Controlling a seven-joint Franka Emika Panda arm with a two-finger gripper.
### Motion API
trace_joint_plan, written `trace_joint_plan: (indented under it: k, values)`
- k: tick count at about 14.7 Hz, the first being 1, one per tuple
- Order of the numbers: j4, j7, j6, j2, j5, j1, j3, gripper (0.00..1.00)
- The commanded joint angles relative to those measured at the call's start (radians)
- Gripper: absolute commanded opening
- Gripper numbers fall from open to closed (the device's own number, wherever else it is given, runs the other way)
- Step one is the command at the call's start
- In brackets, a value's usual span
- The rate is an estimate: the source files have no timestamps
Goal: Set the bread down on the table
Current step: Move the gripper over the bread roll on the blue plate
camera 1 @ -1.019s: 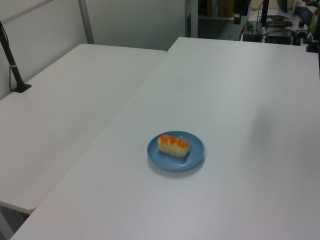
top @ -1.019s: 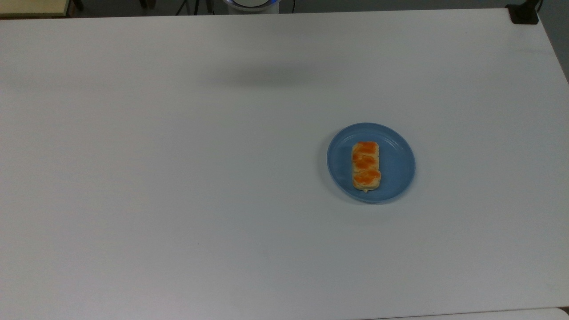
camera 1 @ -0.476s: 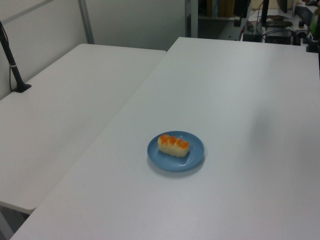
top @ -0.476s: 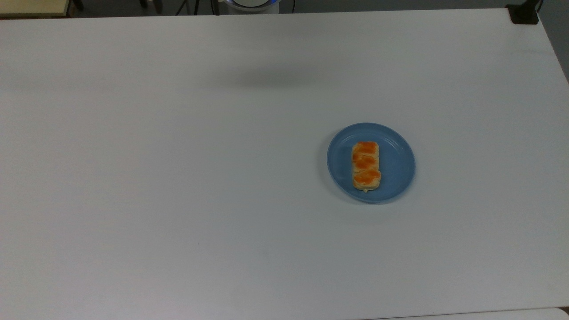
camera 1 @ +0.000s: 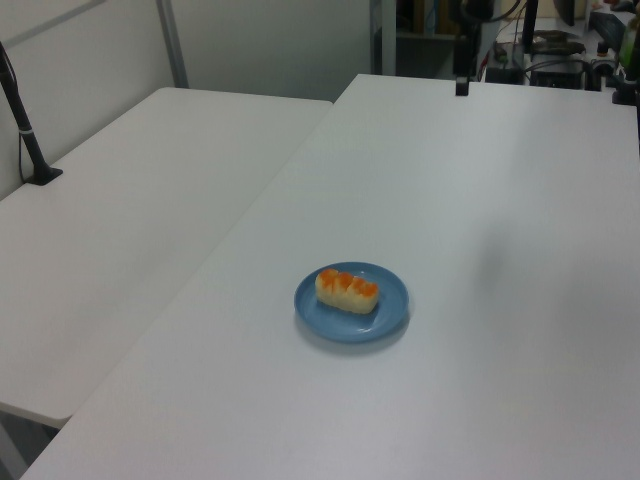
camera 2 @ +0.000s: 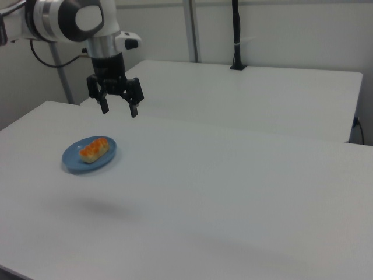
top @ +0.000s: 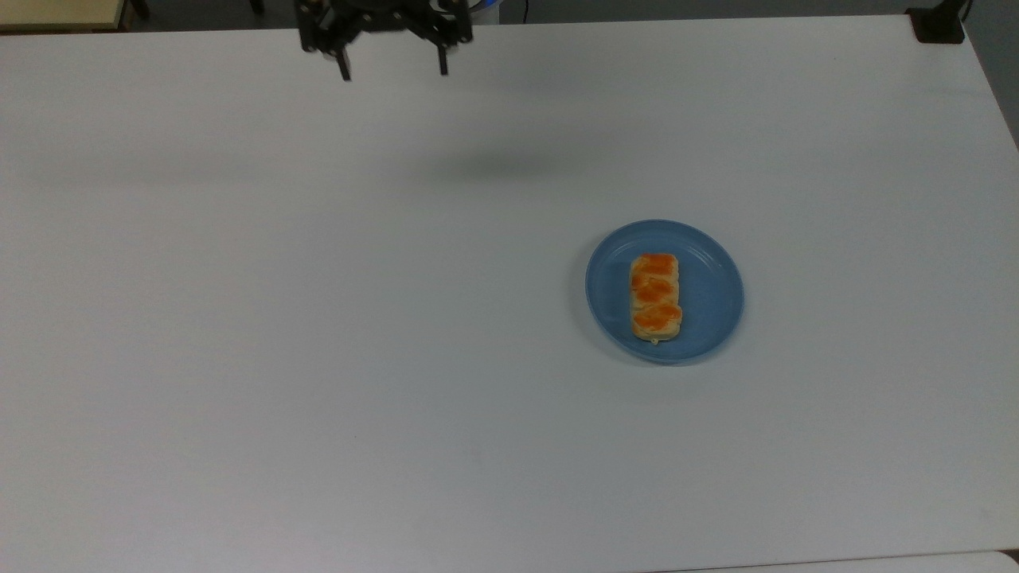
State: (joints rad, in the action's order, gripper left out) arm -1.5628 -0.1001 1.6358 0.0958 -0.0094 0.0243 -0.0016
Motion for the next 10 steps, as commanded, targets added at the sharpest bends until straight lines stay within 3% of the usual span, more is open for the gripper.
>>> trace_joint_plan:
  k: [1,4,6,10]
  values:
    - [-0.02,0.225,0.122,0.054,0.015,0.011,0.099,1.0]
    - [-0.023,0.396,0.214,0.111,0.028,0.031,0.149,1.0]
    - [-0.019,0.482,0.255,0.156,0.084,0.058,0.149,1.0]
    - [-0.02,0.513,0.384,0.254,0.1,0.135,0.15,1.0]
